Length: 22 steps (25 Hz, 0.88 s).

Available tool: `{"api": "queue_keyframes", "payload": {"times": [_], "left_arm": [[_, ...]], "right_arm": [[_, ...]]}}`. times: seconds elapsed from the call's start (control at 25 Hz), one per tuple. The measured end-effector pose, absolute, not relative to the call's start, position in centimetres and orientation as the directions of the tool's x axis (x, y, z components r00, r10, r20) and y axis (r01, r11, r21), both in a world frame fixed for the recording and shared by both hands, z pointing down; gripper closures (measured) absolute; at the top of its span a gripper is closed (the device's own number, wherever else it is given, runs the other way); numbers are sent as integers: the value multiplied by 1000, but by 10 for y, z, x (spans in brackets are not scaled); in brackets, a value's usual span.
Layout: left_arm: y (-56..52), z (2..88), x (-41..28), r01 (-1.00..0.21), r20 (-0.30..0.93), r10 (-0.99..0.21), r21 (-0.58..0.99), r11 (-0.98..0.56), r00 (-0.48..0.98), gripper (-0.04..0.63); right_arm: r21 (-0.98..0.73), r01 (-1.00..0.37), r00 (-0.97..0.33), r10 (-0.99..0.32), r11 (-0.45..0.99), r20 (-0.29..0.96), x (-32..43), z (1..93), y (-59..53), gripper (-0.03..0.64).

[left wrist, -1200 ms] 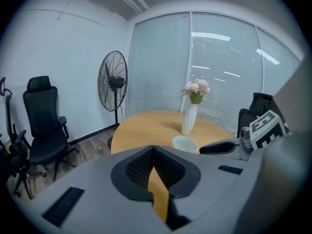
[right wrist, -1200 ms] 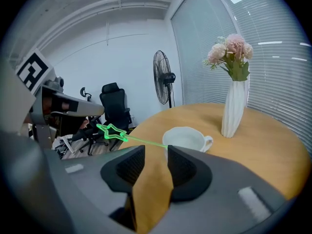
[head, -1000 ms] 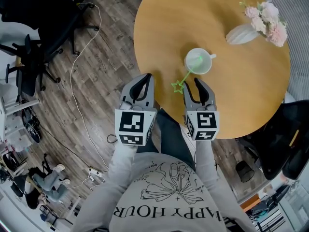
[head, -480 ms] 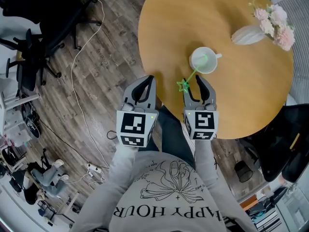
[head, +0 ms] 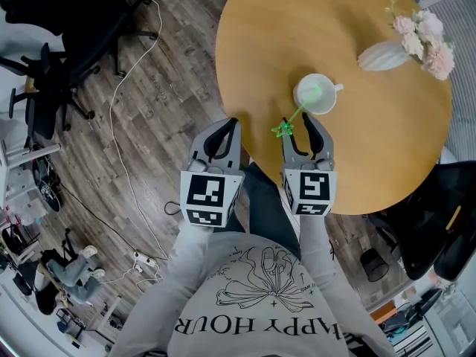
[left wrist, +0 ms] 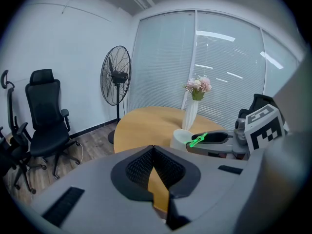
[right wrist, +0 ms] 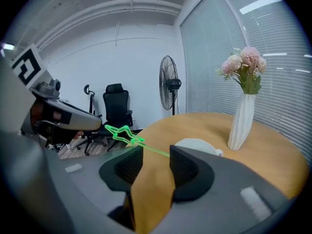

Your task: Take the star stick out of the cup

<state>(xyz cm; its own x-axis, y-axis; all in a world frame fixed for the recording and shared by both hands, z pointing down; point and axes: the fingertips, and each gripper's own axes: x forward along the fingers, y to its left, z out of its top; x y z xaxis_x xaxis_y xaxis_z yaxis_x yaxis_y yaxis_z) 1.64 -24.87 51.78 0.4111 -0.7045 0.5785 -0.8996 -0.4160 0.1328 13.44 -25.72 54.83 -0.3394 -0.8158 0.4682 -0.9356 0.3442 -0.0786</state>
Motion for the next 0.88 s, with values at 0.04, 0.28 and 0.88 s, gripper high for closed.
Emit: {"api": "queue_keyframes", "payload": {"times": [0.04,0.28,0.88], "left_arm": [[-249,517,16,-900,578,-705,133,-416,411,589],[-246,517,12,-904,585,-705,130,-407,401,589],[-250,515,9,-905,580,-708,138,-403,404,591]], "right_arm": [[-74,-933,-344,-813,352,470,132,548,-257,437],[-36,-924,-355,-817,382,454,122,542,-263,437],[20,-929,-332,-855,370,398,124,525,-275,505]]}}
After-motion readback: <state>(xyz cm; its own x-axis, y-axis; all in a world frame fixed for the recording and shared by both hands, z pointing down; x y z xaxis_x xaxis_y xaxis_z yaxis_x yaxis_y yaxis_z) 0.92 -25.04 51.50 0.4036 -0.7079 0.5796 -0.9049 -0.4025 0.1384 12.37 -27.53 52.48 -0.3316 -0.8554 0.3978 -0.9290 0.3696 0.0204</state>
